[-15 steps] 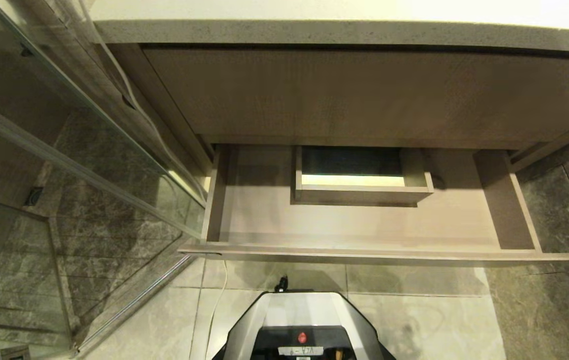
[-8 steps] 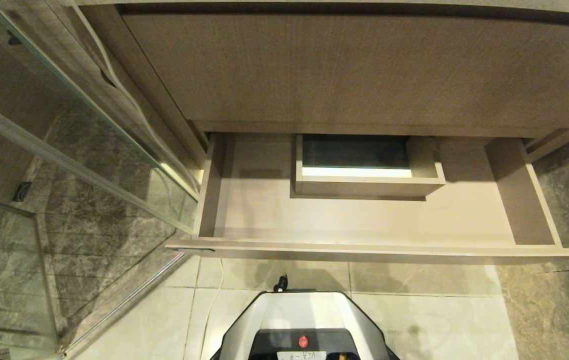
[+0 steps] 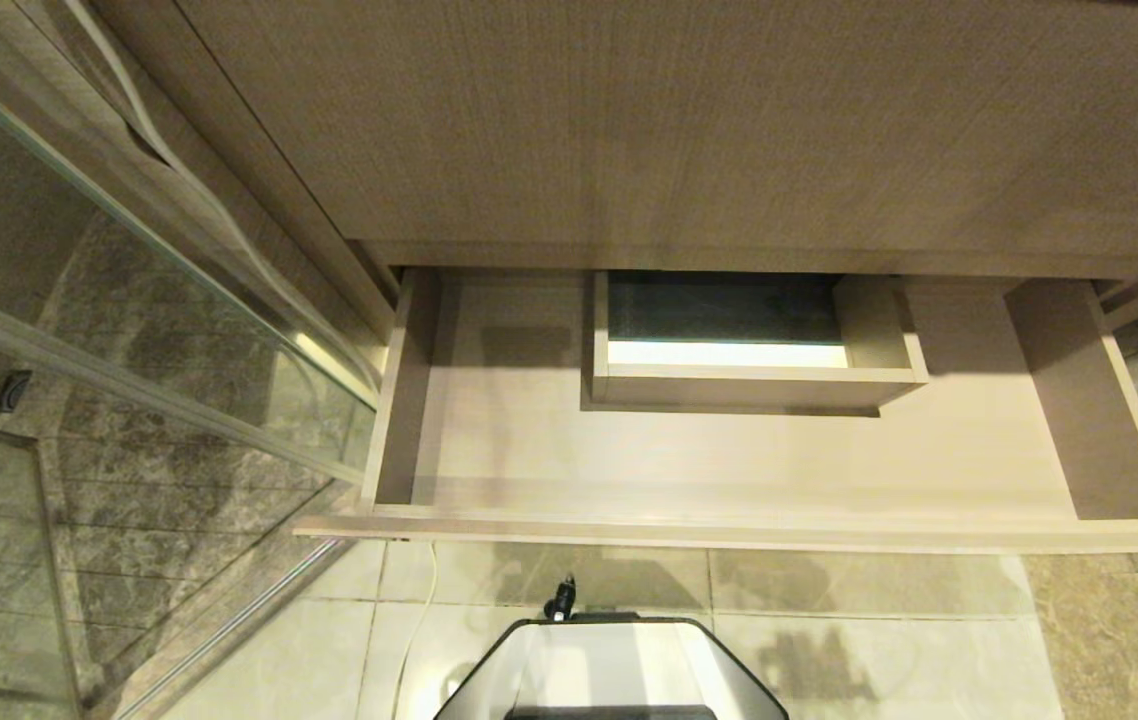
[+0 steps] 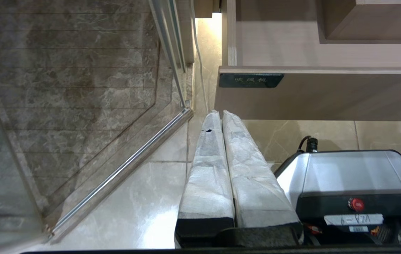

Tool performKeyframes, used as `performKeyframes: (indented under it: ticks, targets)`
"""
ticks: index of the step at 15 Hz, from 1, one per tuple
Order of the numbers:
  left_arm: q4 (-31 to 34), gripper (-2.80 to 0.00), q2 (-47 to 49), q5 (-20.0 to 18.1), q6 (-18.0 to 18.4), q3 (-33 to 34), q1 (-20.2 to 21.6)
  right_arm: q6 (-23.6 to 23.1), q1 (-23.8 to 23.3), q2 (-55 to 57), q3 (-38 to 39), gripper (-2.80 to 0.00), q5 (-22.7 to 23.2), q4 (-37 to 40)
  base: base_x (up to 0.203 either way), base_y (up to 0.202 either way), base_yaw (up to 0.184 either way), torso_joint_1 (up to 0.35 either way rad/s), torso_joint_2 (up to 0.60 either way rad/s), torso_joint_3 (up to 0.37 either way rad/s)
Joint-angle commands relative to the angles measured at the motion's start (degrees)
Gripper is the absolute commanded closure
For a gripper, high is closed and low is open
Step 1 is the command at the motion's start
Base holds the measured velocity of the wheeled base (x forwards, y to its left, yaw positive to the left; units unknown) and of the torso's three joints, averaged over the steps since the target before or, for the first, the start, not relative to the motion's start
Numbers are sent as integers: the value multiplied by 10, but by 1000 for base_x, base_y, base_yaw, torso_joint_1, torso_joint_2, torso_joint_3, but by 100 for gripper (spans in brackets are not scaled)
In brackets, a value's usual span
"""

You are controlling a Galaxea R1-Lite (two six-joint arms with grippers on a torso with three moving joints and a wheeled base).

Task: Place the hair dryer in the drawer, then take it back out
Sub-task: Close the drawer

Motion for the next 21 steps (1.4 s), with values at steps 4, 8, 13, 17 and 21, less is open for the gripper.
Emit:
performKeyframes:
  ticks: [4, 8, 13, 17, 21]
  targets:
    - [0, 0, -1, 0, 0, 0, 0, -2, 0, -2, 5, 0, 0, 3, 0, 0, 0, -35, 404, 362]
    - [0, 0, 0, 0, 0, 1, 0, -2, 0, -2, 7, 0, 0, 3, 0, 0, 0, -73, 355, 338]
    - [0, 0, 0, 0, 0, 1, 0, -1, 0, -4, 18, 0, 0, 3, 0, 0, 0, -42, 341, 323]
    - [0, 0, 0, 0, 0, 1, 0, -2, 0, -5, 36, 0, 0, -5, 0, 0, 0, -45, 332, 277]
    - [0, 0, 0, 0, 0, 0, 0, -1, 4, 11, 44, 0, 1, 3, 0, 0, 0, -19, 239, 140]
